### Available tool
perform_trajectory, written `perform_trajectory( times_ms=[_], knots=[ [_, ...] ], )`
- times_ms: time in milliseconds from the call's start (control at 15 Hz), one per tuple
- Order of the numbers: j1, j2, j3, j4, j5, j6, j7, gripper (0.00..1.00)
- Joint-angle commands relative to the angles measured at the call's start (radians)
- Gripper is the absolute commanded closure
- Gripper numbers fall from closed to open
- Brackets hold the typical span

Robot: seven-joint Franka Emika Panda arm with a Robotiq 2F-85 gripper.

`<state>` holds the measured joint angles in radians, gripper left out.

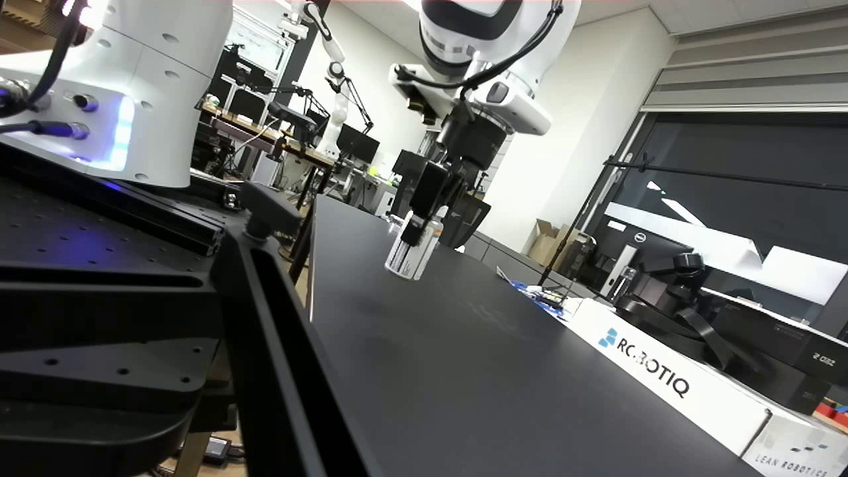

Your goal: Move the bottle forward

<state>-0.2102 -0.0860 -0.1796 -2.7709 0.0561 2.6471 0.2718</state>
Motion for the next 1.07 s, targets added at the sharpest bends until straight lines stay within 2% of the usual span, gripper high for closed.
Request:
perform_trajectory(
  times_ms=[0,600,667,1000],
  knots=[
    [-0.003,-0.018,0.003,0.000,0.000,-0.012,0.000,0.44],
    [-0.001,0.002,0.002,-0.002,0.000,-0.006,0.000,0.44],
    [-0.001,0.002,0.002,-0.002,0.000,-0.006,0.000,0.69],
    [0.018,0.085,0.016,0.151,0.051,-0.004,0.037,0.69]
  ],
)
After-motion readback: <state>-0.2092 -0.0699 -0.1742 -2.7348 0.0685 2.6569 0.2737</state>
